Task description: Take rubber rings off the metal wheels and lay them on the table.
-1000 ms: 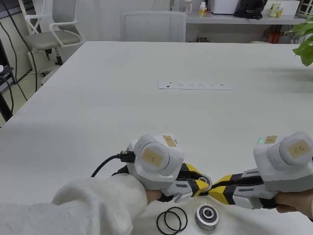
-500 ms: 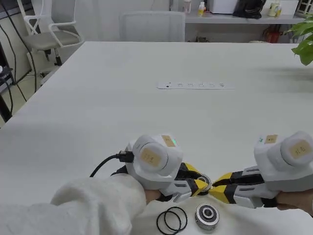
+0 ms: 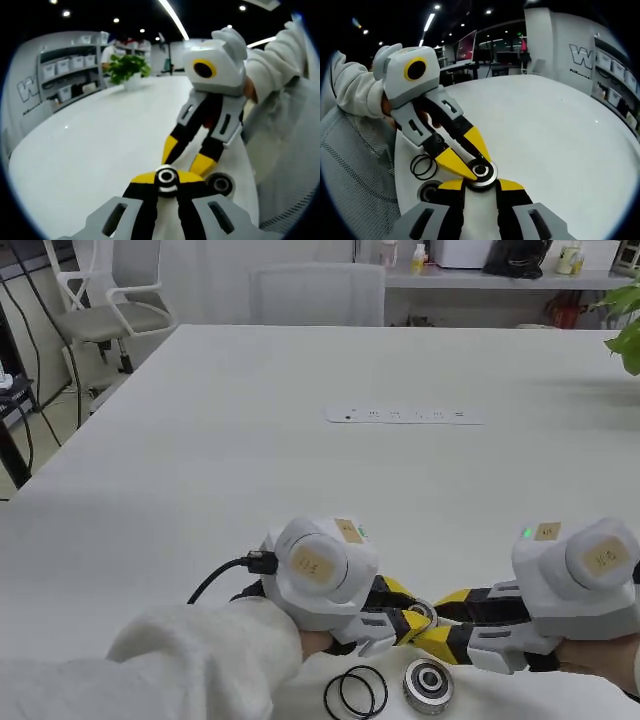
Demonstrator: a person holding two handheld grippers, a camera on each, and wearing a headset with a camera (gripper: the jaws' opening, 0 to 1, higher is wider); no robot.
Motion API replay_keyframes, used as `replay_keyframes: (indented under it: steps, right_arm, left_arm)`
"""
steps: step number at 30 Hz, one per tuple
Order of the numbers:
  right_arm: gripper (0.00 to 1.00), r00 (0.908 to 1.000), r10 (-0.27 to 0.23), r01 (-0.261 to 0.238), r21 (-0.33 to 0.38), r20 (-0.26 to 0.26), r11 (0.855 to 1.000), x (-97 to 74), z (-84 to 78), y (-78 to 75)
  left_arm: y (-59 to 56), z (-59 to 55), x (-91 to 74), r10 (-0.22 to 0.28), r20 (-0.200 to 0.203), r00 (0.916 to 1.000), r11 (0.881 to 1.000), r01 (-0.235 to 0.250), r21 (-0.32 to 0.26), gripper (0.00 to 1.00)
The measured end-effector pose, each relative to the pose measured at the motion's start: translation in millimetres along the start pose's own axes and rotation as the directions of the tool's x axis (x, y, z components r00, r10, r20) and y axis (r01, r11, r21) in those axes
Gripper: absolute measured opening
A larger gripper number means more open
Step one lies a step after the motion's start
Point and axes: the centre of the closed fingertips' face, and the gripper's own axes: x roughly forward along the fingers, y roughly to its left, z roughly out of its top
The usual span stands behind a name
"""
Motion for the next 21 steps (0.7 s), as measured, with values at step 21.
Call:
replay_keyframes:
  steps: [21]
  right_arm:
    - [0.00, 0.9989, -0.023, 0.027, 0.086, -0.042, 0.996, -8.9, -6.6, -11.1]
  left_arm:
    - [0.4, -1.5, -2.6, -0.003, -0.001, 1.0000, 1.000, 0.003, -0.014, 0.13]
